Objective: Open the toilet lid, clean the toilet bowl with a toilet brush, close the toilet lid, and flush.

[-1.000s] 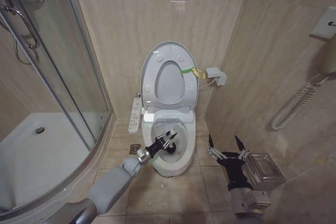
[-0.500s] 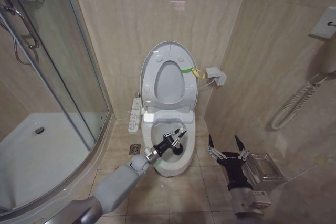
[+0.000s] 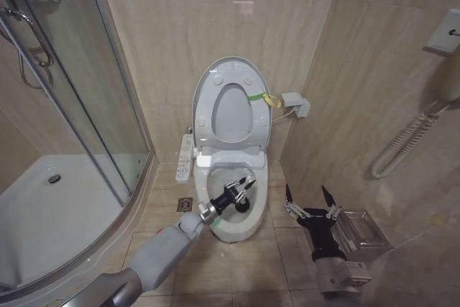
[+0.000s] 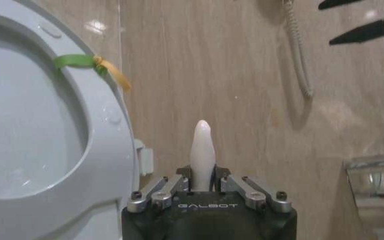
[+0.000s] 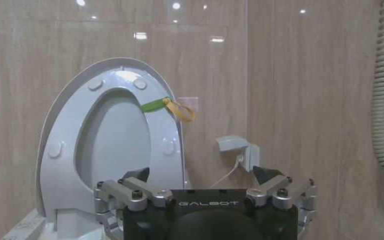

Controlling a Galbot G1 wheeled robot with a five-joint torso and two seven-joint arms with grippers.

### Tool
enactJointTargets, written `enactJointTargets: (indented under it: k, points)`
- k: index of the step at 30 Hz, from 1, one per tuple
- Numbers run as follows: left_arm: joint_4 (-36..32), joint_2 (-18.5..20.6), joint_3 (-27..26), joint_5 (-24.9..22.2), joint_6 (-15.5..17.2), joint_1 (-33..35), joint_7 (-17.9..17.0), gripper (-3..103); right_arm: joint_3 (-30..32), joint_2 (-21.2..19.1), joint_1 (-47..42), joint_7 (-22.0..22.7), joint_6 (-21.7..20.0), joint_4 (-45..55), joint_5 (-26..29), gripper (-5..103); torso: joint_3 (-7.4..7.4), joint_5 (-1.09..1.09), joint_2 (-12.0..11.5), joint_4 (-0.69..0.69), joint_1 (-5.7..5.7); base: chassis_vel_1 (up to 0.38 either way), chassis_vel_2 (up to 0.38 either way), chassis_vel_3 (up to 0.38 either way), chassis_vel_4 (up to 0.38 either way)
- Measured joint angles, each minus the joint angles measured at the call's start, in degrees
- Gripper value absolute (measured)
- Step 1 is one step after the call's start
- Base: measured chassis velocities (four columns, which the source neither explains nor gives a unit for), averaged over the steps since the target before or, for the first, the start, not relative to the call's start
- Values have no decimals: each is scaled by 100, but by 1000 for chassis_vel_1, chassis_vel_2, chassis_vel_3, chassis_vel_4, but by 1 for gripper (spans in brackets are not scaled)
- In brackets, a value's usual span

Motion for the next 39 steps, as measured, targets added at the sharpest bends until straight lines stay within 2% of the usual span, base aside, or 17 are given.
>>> enactJointTargets:
  k: [5,9,11,14,16,20,23,30,35,39]
  points:
    - [284,-49,6,-1,-6,-3,17,22,0,0,0,0,0,0,0,100,0,-1,0,0,0,0,0,0,0]
    - [847,-47,-121,40,-38,-19,176,22,0,0,0,0,0,0,0,100,0,-1,0,4,0,0,0,0,0]
    - [849,-18,-145,41,-39,-19,188,22,0,0,0,0,0,0,0,100,0,-1,-1,4,0,0,0,0,0]
    - [665,53,-155,7,-38,-17,183,22,0,0,0,0,0,0,0,100,1,0,-1,4,0,0,0,0,0]
    - [159,144,-115,-60,-2,-12,95,22,0,0,0,0,0,0,0,100,0,-1,-1,1,0,0,0,0,0]
    - [-312,179,-40,-163,85,22,-23,22,0,0,0,0,0,0,0,100,0,-1,-1,0,0,0,0,0,0]
    - [-298,168,12,-165,102,51,-35,22,0,0,0,0,0,0,0,100,0,-1,-1,1,0,0,0,0,0]
    - [662,53,-93,-27,-34,29,174,22,0,0,0,0,0,0,0,100,0,0,-1,4,0,0,0,0,0]
    - [422,108,-124,-41,-32,26,155,22,0,0,0,0,0,0,0,100,0,0,-1,3,0,0,0,0,0]
    - [-278,164,-52,-99,76,74,-35,22,0,0,0,0,0,0,0,100,0,0,-1,0,0,0,0,0,0]
